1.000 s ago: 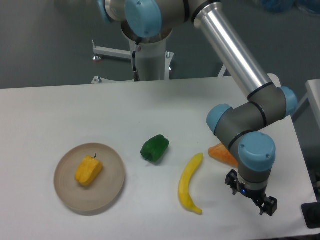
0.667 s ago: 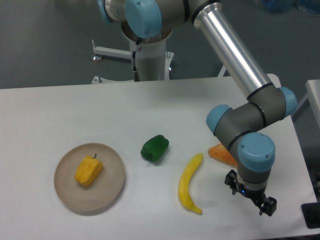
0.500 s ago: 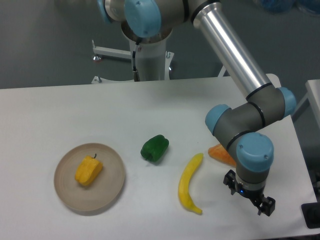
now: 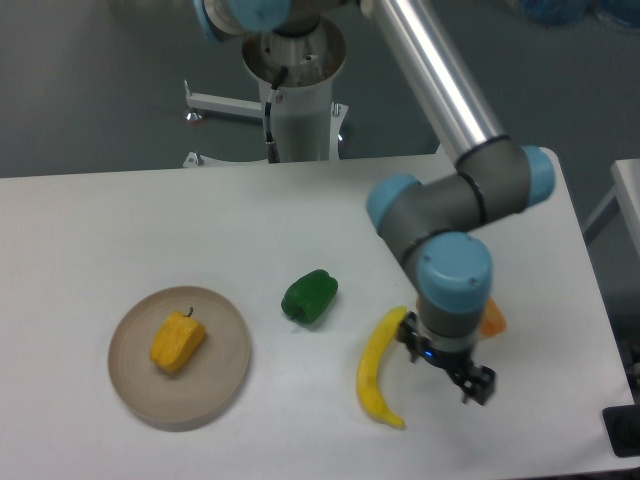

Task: Pick up the yellow pepper from the plate
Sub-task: 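Move the open gripper from beside the banana toward the beige plate, then lower the gripper over the yellow pepper on the plate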

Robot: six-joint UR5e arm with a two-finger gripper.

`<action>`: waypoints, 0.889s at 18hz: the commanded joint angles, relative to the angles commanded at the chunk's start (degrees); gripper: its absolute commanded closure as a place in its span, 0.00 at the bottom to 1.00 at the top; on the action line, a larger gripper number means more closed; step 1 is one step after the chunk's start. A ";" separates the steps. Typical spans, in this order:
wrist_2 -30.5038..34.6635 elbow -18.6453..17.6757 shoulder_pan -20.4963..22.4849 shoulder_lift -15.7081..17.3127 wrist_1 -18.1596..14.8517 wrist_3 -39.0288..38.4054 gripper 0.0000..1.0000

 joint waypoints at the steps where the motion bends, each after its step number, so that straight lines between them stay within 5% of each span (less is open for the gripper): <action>1: -0.44 -0.97 -1.32 0.79 -0.79 -4.12 0.00; 7: -8.87 -7.21 -7.91 4.13 -0.63 -23.47 0.00; 16: -10.20 -10.81 -16.18 5.81 -0.19 -31.49 0.00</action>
